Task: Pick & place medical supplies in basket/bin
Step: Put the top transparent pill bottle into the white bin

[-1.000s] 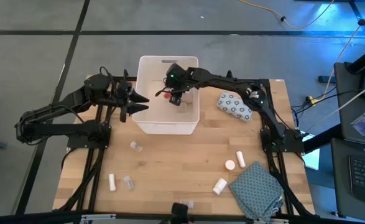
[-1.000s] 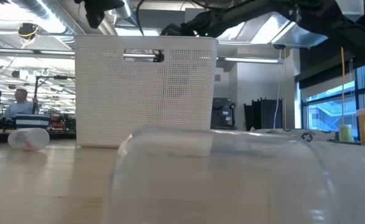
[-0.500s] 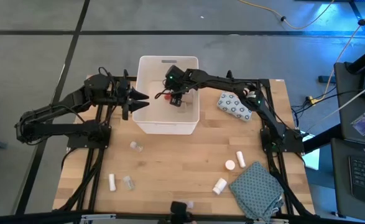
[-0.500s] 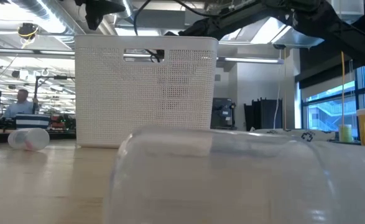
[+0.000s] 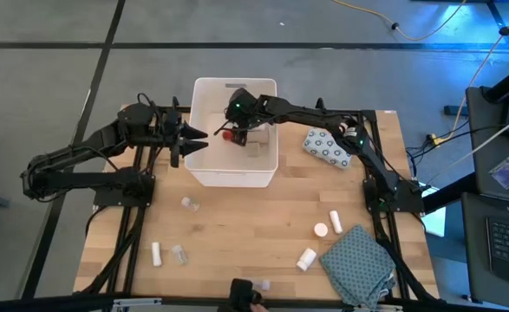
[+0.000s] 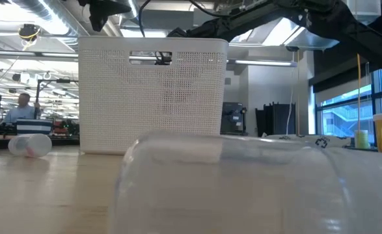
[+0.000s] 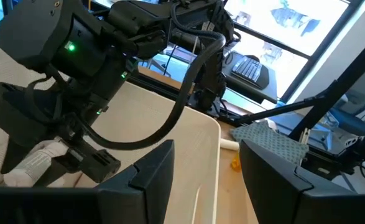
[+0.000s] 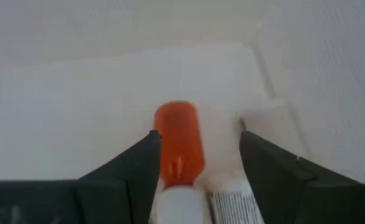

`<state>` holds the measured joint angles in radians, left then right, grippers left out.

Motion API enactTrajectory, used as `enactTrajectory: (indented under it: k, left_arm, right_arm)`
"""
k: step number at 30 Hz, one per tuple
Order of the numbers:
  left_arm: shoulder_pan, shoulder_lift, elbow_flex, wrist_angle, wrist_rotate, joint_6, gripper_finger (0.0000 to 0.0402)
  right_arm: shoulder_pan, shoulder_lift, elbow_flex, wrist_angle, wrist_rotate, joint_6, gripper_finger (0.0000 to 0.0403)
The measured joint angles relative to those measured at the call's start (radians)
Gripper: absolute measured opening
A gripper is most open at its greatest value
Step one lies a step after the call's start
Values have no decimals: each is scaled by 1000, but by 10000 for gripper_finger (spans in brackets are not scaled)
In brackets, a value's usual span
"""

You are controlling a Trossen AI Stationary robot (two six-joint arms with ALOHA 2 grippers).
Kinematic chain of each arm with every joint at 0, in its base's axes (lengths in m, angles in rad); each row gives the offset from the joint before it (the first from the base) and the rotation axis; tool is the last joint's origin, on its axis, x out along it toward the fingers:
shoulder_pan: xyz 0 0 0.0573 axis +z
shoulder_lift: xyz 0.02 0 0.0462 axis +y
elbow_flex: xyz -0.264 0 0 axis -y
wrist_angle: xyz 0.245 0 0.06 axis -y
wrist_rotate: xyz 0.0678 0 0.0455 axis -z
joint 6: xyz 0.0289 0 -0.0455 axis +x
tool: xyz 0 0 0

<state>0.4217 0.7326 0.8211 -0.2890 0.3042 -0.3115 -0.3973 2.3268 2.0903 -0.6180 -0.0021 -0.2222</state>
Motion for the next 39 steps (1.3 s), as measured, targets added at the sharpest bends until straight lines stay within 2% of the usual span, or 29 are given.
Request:
enactTrajectory:
  k: [7, 16, 20, 32, 36, 39]
  left_arm:
    - [0, 0, 0, -1, 0, 2, 175]
    - [0, -3, 0, -76, 1, 2, 175]
    - [0, -2, 0, -108, 6, 2, 175]
    - [-4, 2, 0, -116, 17, 0, 176]
    - [-22, 6, -1, -101, 80, 26, 189]
    - [-58, 6, -1, -78, 88, 60, 204]
  right_arm:
    - [0, 0, 16, 40, 0, 3, 250]
    - [22, -3, 270, -151, 6, 7, 253]
    - [45, -56, 252, -112, 6, 64, 253]
    - [195, -131, 263, -258, 5, 174, 253]
    - [263, -186, 265, -290, 7, 240, 253]
    - [319, -224, 265, -322, 8, 278, 253]
